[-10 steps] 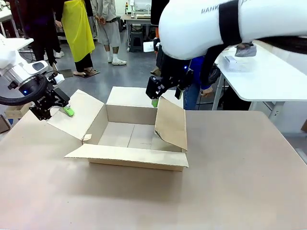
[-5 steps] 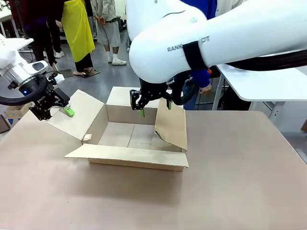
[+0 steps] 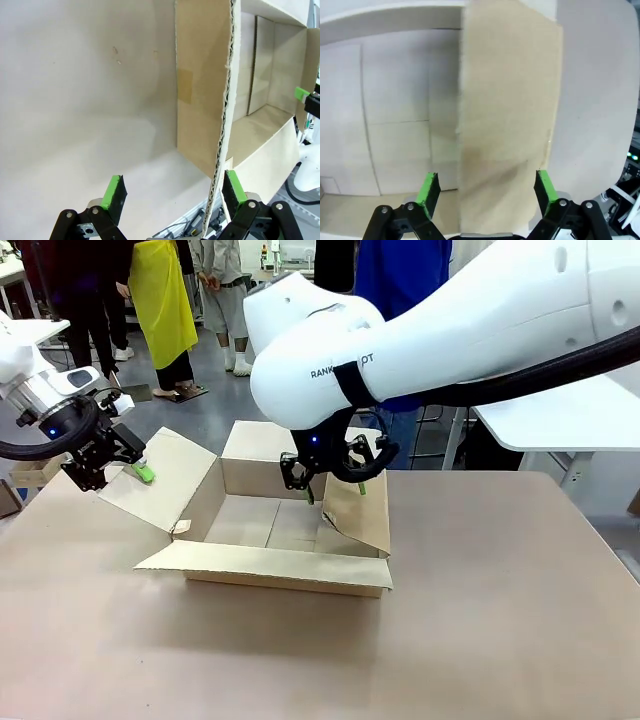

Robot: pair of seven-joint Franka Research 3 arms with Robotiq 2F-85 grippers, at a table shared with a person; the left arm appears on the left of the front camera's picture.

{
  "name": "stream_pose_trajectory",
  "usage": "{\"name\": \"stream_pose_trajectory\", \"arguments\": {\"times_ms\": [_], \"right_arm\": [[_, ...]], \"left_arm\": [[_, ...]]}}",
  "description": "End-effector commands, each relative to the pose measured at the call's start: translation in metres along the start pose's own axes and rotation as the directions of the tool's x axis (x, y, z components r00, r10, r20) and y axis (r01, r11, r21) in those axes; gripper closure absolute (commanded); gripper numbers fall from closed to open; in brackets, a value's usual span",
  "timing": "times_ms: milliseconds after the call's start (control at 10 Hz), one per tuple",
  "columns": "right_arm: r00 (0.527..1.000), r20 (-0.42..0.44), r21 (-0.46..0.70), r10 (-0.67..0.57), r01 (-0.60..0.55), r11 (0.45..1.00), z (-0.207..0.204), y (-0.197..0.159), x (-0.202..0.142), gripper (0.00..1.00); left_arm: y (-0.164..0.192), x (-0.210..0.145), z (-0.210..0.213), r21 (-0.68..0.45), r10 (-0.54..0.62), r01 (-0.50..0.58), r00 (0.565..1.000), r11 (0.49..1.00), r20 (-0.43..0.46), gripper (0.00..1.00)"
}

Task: Pack the gift set into the box.
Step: Place both hands on the side flaps of the Package Box and spread them outward.

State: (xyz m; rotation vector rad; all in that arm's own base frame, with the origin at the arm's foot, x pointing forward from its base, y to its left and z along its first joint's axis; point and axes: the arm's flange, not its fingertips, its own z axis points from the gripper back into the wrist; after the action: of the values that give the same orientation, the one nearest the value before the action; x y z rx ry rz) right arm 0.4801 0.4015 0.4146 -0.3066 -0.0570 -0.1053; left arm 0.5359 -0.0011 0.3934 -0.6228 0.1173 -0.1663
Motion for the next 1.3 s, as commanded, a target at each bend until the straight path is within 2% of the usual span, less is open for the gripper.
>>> {"name": "stream_pose_trajectory", "arguments": {"times_ms": [0,100,500,800,1100,1200], "right_arm": [[0.997,0.021,-0.078,-0.072,0.073,0.994,0.01,-0.006,0.002,0.0],[0.996,0.036,-0.099,-0.084,0.087,0.991,0.013,-0.012,0.002,0.0],[0.986,0.048,-0.041,-0.16,0.162,0.986,0.029,-0.068,-0.003,0.0],[0.977,0.023,0.066,-0.214,0.212,0.975,0.027,-0.133,-0.015,0.0],[0.97,-0.014,0.253,-0.244,0.24,0.937,-0.001,-0.196,-0.029,0.0],[0.957,-0.036,0.284,-0.288,0.286,0.915,-0.016,-0.21,-0.032,0.0]], "left_arm": [[-0.003,-0.003,0.0,0.016,0.012,-0.012,1.0,1.0,0.003,0.0],[-0.003,-0.003,0.0,0.016,0.012,-0.012,1.0,1.0,0.003,0.0],[-0.003,-0.003,0.0,0.016,0.012,-0.012,1.0,1.0,0.003,0.0],[-0.003,-0.003,0.0,0.016,0.012,-0.012,1.0,1.0,0.003,0.0],[-0.003,-0.003,0.0,0.016,0.012,-0.012,1.0,1.0,0.003,0.0],[-0.003,-0.003,0.0,0.016,0.012,-0.012,1.0,1.0,0.003,0.0]]}}
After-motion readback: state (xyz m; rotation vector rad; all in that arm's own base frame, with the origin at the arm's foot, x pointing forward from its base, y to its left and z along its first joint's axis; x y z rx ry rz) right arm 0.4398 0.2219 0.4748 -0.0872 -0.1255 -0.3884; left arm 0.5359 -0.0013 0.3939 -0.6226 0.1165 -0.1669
